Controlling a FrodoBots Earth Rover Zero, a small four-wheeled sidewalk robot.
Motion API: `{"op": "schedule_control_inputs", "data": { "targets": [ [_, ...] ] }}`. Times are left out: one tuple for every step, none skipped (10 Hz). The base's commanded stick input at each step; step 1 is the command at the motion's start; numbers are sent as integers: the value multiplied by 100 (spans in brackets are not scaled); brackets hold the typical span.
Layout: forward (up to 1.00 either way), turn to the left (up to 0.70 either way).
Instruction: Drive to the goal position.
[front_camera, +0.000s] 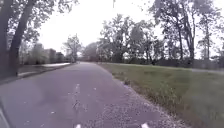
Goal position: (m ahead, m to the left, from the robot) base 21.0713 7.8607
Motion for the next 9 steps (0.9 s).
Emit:
{"op": "schedule_control_inputs", "data": {
  "targets": [
    [70,0],
    [70,0],
    [70,0],
    [70,0],
    [84,0],
    [85,0],
    [85,0],
    [85,0],
    [85,0]
  ]
}}
